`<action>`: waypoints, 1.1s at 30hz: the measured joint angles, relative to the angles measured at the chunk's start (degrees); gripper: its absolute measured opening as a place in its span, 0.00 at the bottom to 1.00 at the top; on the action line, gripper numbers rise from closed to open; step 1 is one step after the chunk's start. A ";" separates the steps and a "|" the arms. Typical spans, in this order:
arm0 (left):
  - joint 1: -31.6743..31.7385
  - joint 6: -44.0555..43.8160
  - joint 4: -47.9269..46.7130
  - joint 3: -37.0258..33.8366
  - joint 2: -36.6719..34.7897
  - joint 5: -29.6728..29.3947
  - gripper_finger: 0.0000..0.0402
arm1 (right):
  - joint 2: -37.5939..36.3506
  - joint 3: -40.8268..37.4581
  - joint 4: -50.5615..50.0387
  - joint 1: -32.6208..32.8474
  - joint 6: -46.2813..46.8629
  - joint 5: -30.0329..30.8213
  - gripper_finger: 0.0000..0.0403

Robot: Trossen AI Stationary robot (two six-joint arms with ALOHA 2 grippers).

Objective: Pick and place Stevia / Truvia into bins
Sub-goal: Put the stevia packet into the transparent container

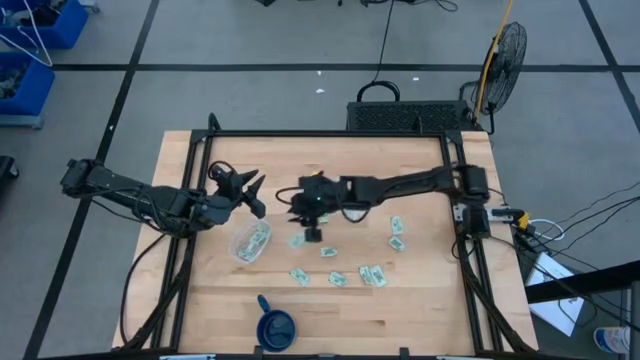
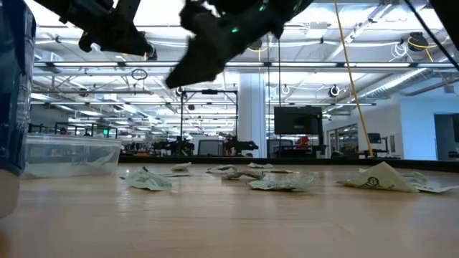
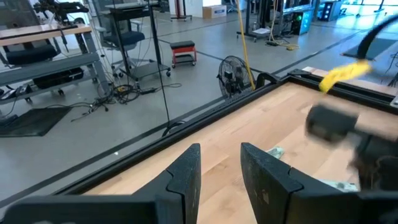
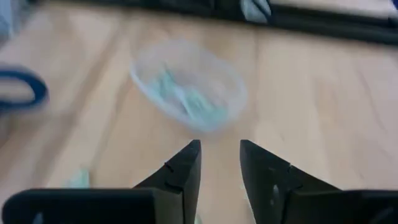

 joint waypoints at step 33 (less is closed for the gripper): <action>0.00 -2.86 -5.87 0.00 0.00 2.88 0.30 | -6.17 -26.98 -3.40 -15.64 0.63 21.02 0.32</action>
